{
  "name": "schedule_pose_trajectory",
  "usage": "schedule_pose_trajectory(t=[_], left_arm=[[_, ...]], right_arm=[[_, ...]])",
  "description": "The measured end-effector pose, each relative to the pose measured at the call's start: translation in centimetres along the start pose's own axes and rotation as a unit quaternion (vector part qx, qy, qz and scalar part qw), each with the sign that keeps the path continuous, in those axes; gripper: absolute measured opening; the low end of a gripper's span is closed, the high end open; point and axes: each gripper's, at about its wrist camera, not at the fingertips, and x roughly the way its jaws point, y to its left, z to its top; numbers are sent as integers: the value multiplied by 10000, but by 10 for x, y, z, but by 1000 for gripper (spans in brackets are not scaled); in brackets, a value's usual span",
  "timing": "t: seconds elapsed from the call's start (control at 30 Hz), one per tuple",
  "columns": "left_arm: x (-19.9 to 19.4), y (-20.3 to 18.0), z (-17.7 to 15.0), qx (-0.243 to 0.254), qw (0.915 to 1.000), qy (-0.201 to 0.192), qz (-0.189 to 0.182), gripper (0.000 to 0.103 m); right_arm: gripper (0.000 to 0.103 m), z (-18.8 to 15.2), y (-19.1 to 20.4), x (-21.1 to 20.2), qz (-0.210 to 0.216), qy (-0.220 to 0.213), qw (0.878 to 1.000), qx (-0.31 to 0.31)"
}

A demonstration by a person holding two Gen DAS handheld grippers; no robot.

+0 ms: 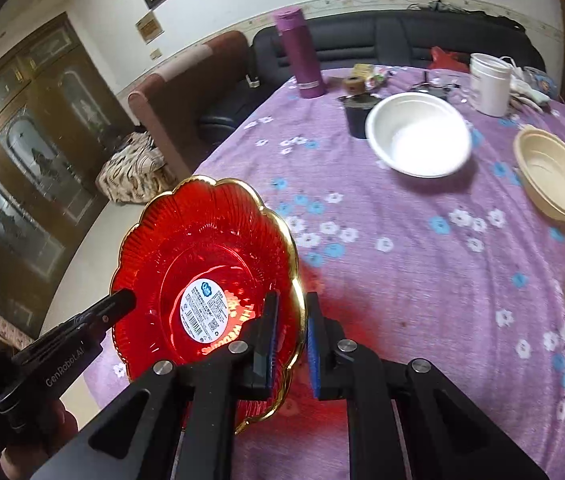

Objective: Organize plates and bowls
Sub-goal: 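Grasp the labeled red plate rim with the left tool and lift it, then lower the labeled plate onto the large red plate and open the left tool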

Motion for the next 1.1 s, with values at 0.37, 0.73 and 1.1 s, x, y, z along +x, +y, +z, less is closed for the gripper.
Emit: schedule_pose_trajectory(t=[0.37, 0.73, 1.1], left_arm=[[20, 22, -5, -118, 9995, 182, 233, 10], [37, 25, -5, -130, 9984, 306, 456, 11], [54, 30, -10, -155, 9955, 479, 799, 15]], right_arm=[[13, 1, 15, 36, 26, 330, 9994, -142], [13, 1, 18, 58, -5, 517, 9985, -167], [14, -2, 37, 73, -243, 655, 9966, -428]])
